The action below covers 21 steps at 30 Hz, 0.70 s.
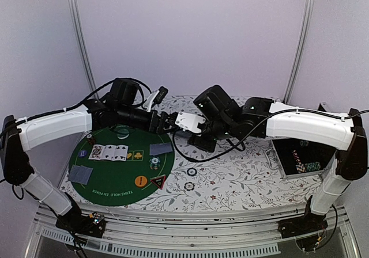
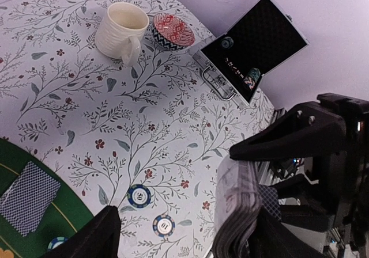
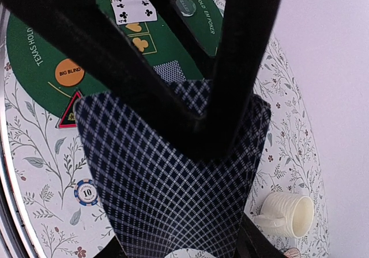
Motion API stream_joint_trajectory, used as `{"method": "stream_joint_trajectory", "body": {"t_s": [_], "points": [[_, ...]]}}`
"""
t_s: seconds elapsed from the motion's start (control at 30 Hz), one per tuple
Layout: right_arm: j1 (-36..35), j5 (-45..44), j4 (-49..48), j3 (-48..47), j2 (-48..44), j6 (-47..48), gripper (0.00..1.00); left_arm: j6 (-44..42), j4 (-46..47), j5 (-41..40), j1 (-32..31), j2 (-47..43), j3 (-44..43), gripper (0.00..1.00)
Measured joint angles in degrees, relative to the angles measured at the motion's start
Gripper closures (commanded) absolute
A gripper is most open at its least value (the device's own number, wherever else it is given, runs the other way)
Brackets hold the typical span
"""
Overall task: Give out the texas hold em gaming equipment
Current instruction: Pick up the poker card from the face-down deck piles.
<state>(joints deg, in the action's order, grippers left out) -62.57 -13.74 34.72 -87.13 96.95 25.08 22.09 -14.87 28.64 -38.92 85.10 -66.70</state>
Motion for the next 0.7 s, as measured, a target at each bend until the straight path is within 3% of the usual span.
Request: {"method": "stream_joint_trajectory", "body": {"t_s": [0.33,0.7], "points": [[-0.50,-2.36,-0.13,-0.55,0.92,1.33,0.53,-2.91,-4.17,-2.93,-0.09,0.63,-2.12,0.37],[-0.55,-4.55,-0.17,0.22,0.92,1.97,0.54,-4.04,-6.56,-4.98,-0.13,-0.35,-2.34,0.34]]}}
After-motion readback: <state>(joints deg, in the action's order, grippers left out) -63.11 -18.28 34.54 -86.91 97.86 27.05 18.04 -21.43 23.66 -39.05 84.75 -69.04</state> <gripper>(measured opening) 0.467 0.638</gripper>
